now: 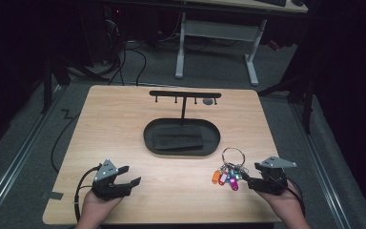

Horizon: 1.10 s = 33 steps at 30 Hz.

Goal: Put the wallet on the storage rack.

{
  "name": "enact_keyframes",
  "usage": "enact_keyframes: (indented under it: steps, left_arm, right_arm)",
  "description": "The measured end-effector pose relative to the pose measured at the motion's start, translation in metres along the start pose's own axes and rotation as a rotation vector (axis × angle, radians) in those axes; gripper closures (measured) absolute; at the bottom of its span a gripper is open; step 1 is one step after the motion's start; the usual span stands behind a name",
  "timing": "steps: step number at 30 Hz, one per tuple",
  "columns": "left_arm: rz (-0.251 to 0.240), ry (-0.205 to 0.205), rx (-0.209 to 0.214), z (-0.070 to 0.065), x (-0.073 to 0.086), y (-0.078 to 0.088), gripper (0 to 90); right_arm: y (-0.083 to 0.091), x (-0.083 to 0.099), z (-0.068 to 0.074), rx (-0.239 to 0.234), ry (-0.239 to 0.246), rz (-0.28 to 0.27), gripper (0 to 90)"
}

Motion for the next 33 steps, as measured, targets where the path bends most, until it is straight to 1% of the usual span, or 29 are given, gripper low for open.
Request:
enact_keyframes:
  steps: [1,2,3,4,5,6,7,8,9,10,11,12,13,14,15,16,18,19,20,21,22,25,27,28,29,30,31,32,33]
  left_arm:
    - [-0.001,0.002,-0.004,0.000,0.001,0.001,33.4]
    - [-0.001,0.002,-0.004,0.000,0.001,0.001,33.4]
    - [-0.001,-0.002,-0.024,0.003,0.002,0.004,33.4]
    - [-0.001,-0.002,-0.024,0.003,0.002,0.004,33.4]
    - [0.000,0.001,-0.035,0.005,0.002,0.005,33.4]
    - [-0.003,0.007,-0.042,0.007,0.002,0.006,33.4]
    - [-0.010,0.022,-0.059,0.009,0.001,0.009,33.4]
    - [-0.010,0.022,-0.059,0.009,0.001,0.009,33.4]
    - [-0.024,0.043,-0.074,0.010,-0.005,0.011,33.3]
    - [-0.035,0.056,-0.081,0.010,-0.009,0.012,33.3]
    - [-0.047,0.060,-0.087,0.010,-0.013,0.013,33.3]
    - [-0.047,0.060,-0.087,0.010,-0.013,0.013,33.1]
    - [-0.066,0.067,-0.092,0.013,-0.015,0.012,33.1]
    - [-0.066,0.067,-0.092,0.013,-0.015,0.012,33.1]
    - [-0.044,0.064,-0.103,0.021,-0.008,0.010,33.1]
    - [-0.031,0.057,-0.112,0.026,-0.004,0.011,33.1]
    - [-0.012,0.064,-0.119,0.035,0.004,0.015,33.1]
    - [-0.017,0.076,-0.122,0.039,0.006,0.017,33.1]
    - [-0.017,0.076,-0.122,0.039,0.006,0.017,33.1]
    - [-0.024,0.092,-0.117,0.044,0.007,0.020,33.1]
    - [-0.024,0.092,-0.117,0.044,0.007,0.020,33.0]
    - [-0.011,0.072,-0.114,0.043,0.010,0.017,32.9]
    - [-0.001,0.044,-0.105,0.040,0.008,0.013,32.9]
    - [-0.001,0.044,-0.105,0.040,0.008,0.013,32.9]
    - [0.008,0.028,-0.103,0.038,0.007,0.010,32.9]
    - [0.013,0.015,-0.101,0.037,0.007,0.008,32.9]
    - [0.023,-0.007,-0.099,0.035,0.005,0.003,32.9]
    - [0.023,-0.007,-0.099,0.035,0.005,0.003,32.9]
    - [0.029,-0.019,-0.098,0.033,0.003,-0.001,32.9]
  right_arm:
    - [0.000,-0.001,0.000,0.001,0.013,0.006,33.3]
    - [0.000,-0.001,0.000,0.001,0.013,0.006,33.3]
    - [-0.002,-0.002,-0.001,-0.007,0.030,0.018,34.6]
    - [-0.002,-0.002,-0.001,-0.007,0.030,0.018,34.6]
    - [-0.004,-0.003,-0.001,-0.012,0.030,0.025,35.6]
    - [-0.006,-0.003,-0.003,-0.015,0.044,0.039,35.8]
    - [-0.009,-0.004,-0.004,-0.023,0.049,0.059,36.5]
    - [-0.009,-0.004,-0.004,-0.023,0.049,0.059,36.5]
    - [-0.012,-0.006,-0.003,-0.034,0.053,0.068,37.9]
    - [-0.014,-0.008,-0.004,-0.035,0.060,0.075,38.8]
    - [-0.015,-0.009,-0.003,-0.041,0.062,0.083,39.0]
    - [-0.015,-0.009,-0.003,-0.041,0.062,0.083,39.0]
    - [-0.018,-0.011,-0.001,-0.047,0.069,0.101,40.1]
    - [-0.018,-0.011,-0.001,-0.047,0.069,0.101,40.1]
    - [-0.021,-0.013,0.001,-0.056,0.081,0.120,40.7]
    - [-0.022,-0.015,0.003,-0.061,0.090,0.134,40.6]
    - [-0.024,-0.018,0.005,-0.061,0.113,0.156,41.0]
    - [-0.024,-0.020,0.007,-0.061,0.123,0.163,41.4]
    - [-0.024,-0.020,0.007,-0.061,0.123,0.163,41.4]
    - [-0.026,-0.024,0.008,-0.066,0.123,0.174,41.7]
    - [-0.029,-0.026,0.008,-0.067,0.121,0.182,41.6]
    - [-0.035,-0.030,0.010,-0.072,0.113,0.226,42.9]
    - [-0.038,-0.032,0.011,-0.072,0.116,0.254,44.4]
    - [-0.039,-0.033,0.011,-0.075,0.114,0.267,45.2]
    - [-0.040,-0.034,0.012,-0.082,0.105,0.285,45.9]
    - [-0.040,-0.034,0.012,-0.082,0.105,0.285,45.9]
    - [-0.042,-0.035,0.013,-0.086,0.102,0.304,46.5]
    - [-0.042,-0.035,0.013,-0.086,0.102,0.304,46.5]
    - [-0.046,-0.037,0.013,-0.088,0.103,0.331,46.9]
Point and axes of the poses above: each handheld gripper's, and its own axes: y roughly backward along the jaws, x roughly out of its underside, z roughly to its left, the point moved 8 cm from there along -y, roughly forward along the jaws, and after that the axes turned 2 degrees about -y, right-handed, at the moved point
